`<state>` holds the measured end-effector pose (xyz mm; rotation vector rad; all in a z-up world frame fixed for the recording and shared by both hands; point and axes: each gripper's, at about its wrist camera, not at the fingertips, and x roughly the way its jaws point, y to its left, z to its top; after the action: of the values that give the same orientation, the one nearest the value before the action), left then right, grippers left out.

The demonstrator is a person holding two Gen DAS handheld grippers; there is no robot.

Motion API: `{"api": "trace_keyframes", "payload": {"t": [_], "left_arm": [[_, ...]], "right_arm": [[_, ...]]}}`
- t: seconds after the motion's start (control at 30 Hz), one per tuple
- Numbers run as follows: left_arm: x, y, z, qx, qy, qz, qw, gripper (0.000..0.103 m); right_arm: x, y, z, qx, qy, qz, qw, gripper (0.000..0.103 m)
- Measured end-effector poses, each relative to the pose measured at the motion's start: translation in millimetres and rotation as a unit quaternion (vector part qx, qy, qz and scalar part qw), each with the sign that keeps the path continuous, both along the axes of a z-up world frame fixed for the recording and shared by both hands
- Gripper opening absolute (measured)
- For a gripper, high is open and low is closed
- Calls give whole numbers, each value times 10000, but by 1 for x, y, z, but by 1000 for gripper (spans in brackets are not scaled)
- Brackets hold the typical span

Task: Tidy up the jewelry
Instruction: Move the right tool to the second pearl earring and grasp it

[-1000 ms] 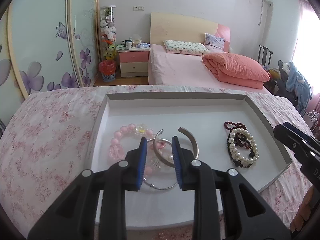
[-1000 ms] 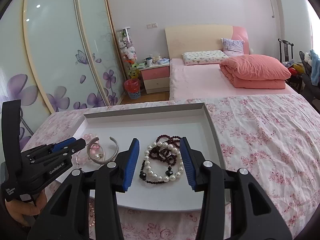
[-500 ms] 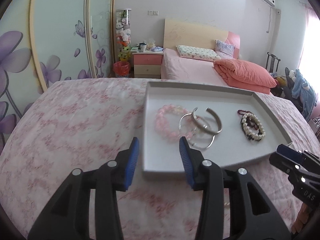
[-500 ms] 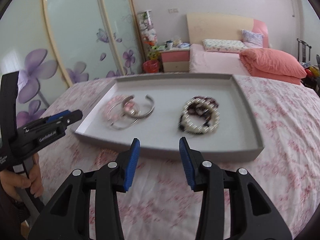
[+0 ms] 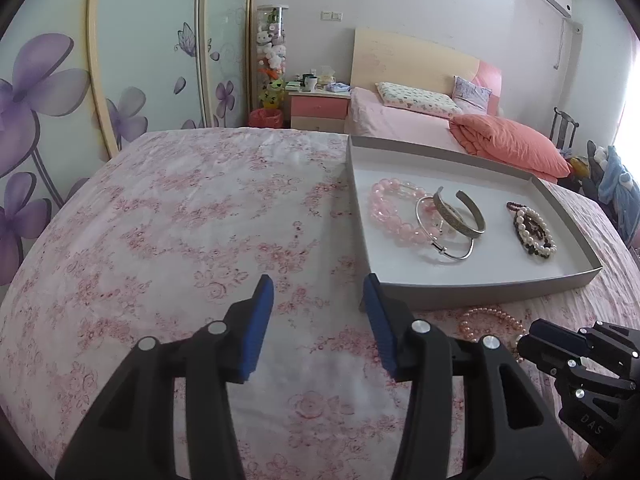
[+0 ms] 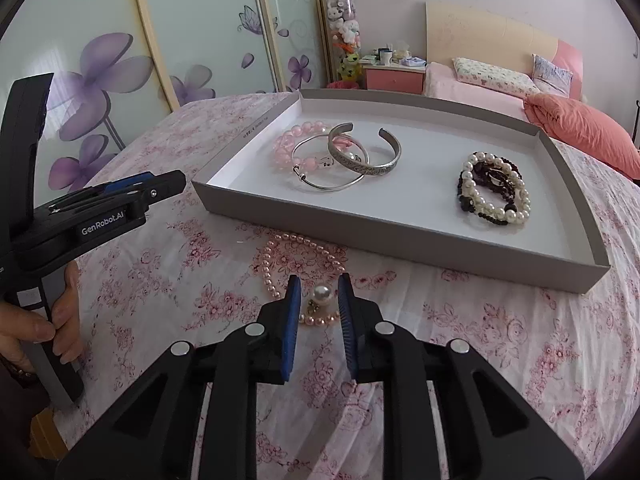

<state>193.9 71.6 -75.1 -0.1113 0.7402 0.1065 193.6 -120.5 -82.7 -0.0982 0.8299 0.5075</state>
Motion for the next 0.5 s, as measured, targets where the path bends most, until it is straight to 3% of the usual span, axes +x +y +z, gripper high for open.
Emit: {"api": "trace_keyframes", "payload": {"t": [0.5], "left_arm": [[1, 4, -4, -8, 93, 46, 9999, 52]], "right_arm": [[-2, 9, -5, -406, 106, 94, 9991, 15]]}}
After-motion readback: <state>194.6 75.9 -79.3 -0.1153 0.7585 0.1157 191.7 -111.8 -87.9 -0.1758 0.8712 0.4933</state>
